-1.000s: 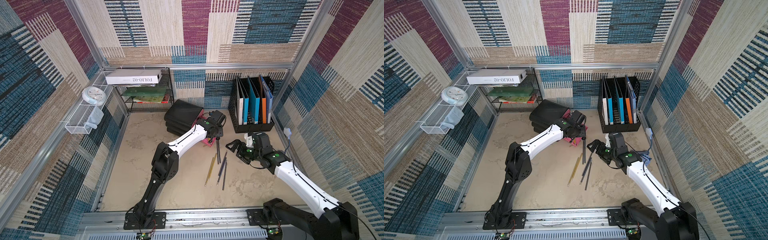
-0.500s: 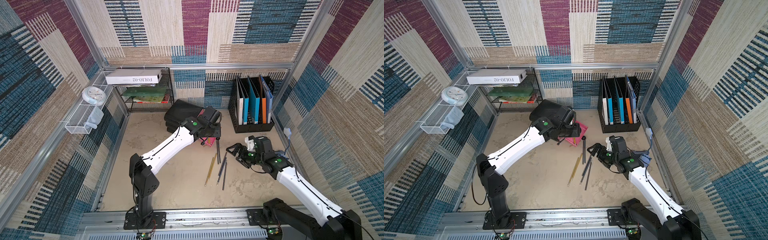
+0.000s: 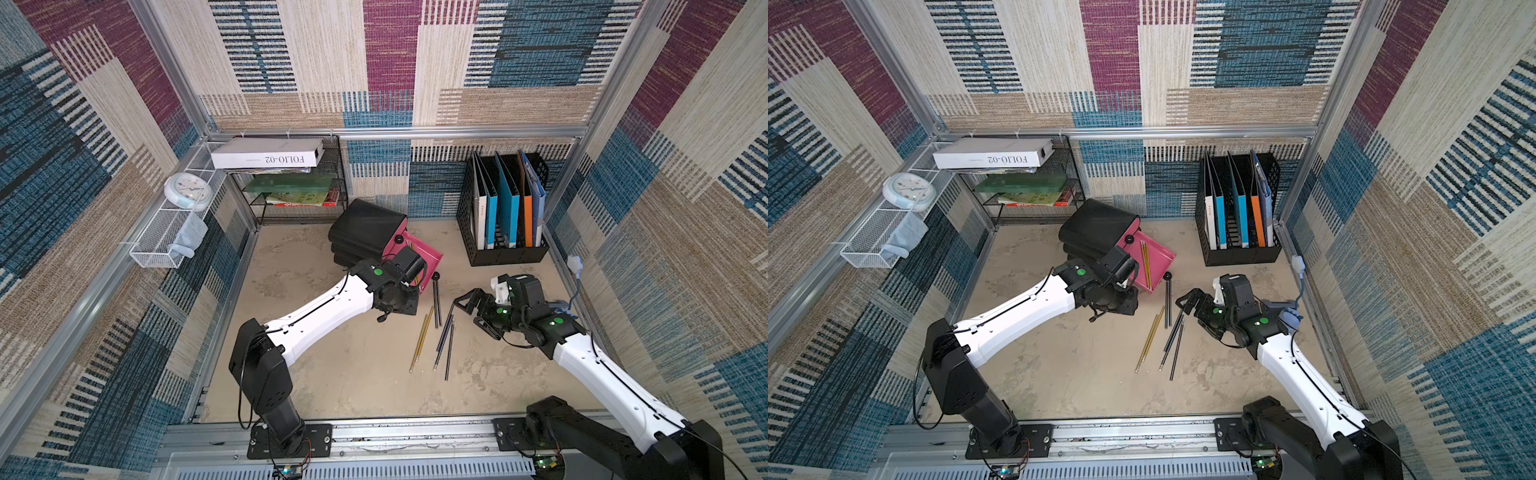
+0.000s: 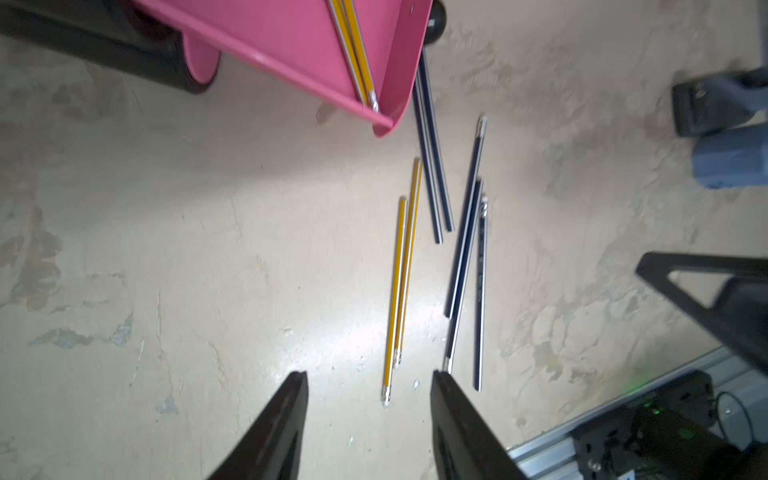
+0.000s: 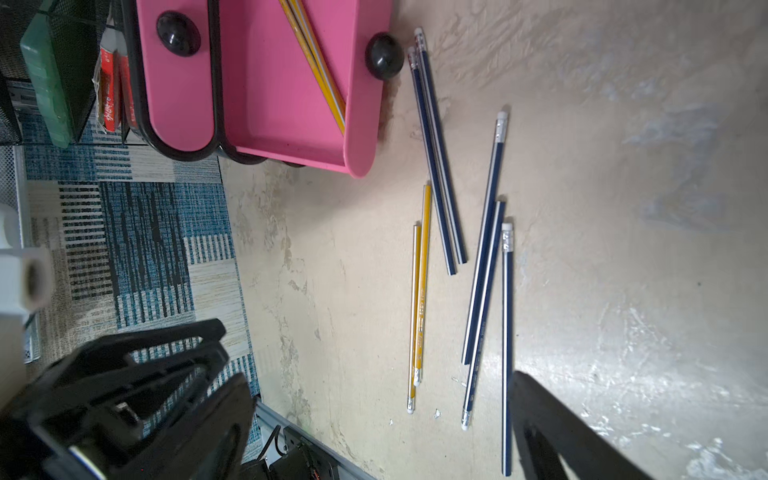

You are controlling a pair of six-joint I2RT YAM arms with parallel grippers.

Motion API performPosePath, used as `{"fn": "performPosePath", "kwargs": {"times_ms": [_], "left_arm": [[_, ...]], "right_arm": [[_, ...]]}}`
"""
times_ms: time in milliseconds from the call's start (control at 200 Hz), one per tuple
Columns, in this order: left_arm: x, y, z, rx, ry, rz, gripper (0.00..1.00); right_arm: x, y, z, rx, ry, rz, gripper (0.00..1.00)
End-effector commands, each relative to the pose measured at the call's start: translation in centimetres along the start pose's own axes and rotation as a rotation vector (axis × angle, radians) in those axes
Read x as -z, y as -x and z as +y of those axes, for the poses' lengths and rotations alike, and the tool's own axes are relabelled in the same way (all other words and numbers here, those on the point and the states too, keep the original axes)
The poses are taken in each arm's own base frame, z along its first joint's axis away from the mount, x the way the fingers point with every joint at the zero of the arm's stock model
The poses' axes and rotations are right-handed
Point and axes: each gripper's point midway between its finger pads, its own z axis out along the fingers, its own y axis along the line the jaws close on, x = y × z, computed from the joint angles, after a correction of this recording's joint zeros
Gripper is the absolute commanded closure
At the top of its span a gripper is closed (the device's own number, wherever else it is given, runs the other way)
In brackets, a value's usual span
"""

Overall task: Please place the pencils in the drawer according to their color
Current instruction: Pick up the pencil from the center of the board.

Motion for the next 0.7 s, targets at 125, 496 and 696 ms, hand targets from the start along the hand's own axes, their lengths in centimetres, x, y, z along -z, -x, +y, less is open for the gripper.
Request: {"fn": "performPosePath", "kwargs": {"times_ms": [125,496,696], "left_arm": [[-3.3,-3.6,-0.3,-0.107,0.015,0.105,0.5],[-6.6,-7.1,-0.7,-0.202,0.016,0.216,0.52],[-6.9,-9.1,-1.8,-0.245,-0.002,0.248,0.52]], "right_arm": [[1.1,2.1,2.1,0.009,-0.042,-0.034,0.01],[2.0,2.6,3.4,0.005,-0.084,0.004,0.0],[1.4,1.5,2.2,-0.023,-0.077,0.024,0.0]]}}
